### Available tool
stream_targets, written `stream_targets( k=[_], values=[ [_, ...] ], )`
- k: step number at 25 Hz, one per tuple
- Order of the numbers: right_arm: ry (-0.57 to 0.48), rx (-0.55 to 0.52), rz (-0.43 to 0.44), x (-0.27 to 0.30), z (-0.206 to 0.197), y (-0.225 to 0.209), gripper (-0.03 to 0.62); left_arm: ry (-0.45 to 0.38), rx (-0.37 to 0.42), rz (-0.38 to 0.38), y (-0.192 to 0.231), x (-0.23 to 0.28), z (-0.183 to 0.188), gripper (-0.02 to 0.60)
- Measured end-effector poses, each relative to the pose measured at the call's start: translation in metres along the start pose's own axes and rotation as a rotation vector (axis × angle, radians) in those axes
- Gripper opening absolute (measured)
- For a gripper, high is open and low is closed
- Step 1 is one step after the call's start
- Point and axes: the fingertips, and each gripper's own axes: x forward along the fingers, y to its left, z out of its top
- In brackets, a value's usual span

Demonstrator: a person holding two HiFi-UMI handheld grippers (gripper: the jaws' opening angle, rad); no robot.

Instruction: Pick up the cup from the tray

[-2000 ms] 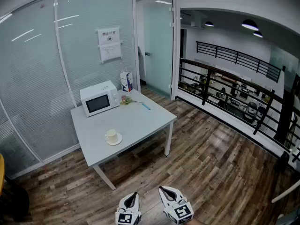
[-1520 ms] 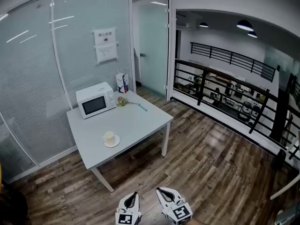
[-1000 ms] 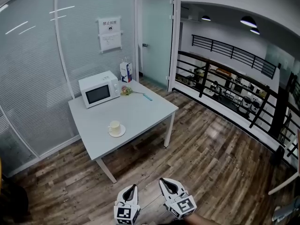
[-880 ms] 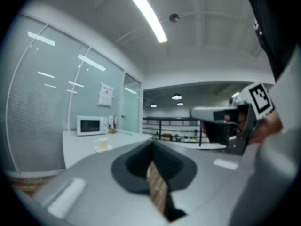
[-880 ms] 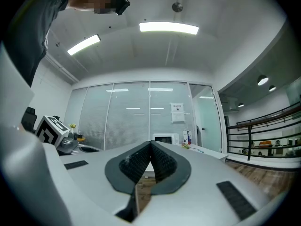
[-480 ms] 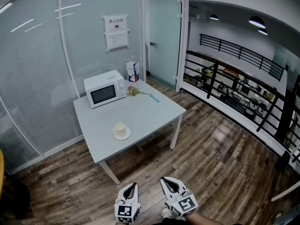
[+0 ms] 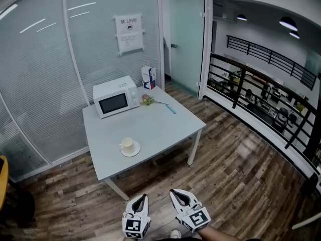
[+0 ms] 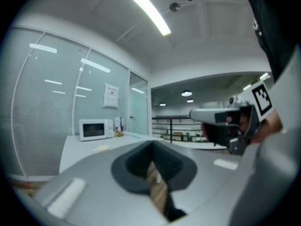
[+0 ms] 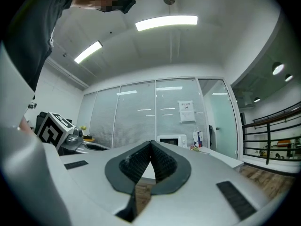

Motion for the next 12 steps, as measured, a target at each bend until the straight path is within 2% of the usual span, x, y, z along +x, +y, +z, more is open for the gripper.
stream_targets(
  k=[7, 12],
  values=[
    [0.010, 0.030, 0.056, 0.017, -0.009, -0.030, 0.005, 0.033, -0.020, 0.063, 0.002, 0.026, -0.004, 0.005],
    [0.012, 0.040, 0.085, 0.043, -0.015, -0.039, 0.005, 0.053, -0.042, 0.100, 0.021, 0.039, -0.012, 0.005]
  ],
)
